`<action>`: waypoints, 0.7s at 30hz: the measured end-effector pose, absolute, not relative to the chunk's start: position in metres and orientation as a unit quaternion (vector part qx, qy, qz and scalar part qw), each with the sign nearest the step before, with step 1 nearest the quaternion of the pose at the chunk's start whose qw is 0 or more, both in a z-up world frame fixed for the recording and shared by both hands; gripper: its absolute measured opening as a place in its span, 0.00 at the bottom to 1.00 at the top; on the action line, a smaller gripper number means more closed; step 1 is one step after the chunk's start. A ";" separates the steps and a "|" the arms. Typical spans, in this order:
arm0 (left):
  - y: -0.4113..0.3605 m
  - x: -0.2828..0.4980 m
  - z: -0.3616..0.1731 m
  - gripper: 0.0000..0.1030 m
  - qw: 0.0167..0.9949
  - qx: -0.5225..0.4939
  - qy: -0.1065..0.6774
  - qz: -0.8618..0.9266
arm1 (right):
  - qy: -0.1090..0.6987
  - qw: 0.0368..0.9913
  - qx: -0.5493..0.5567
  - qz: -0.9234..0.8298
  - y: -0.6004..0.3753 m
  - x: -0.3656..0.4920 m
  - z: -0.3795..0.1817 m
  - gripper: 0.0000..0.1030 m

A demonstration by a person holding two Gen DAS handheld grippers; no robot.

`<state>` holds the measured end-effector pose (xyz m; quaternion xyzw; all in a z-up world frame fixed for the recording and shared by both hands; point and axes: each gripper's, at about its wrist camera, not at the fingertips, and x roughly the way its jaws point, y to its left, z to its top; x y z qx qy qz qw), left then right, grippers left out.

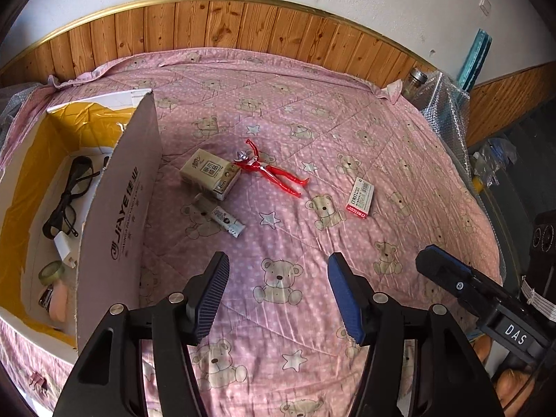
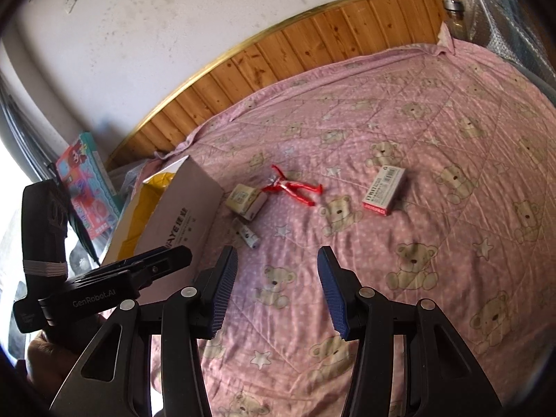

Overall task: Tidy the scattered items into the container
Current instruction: 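Withdraw both tools from the box toward the remaining items, then grasp the red-and-white staple box with the right tool while the left tool grasps the clear tube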

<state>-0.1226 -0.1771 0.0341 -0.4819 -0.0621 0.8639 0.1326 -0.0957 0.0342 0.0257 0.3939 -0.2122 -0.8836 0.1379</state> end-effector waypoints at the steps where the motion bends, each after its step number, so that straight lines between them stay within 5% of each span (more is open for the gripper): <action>1: -0.176 -0.128 0.029 0.59 0.130 -0.486 -0.064 0.862 | -0.215 0.127 0.397 -0.883 0.041 -0.100 0.021 0.49; 21: -0.184 -0.222 -0.069 0.59 0.025 -0.551 -0.119 0.826 | -0.176 0.001 0.453 -0.874 0.075 -0.231 -0.054 0.50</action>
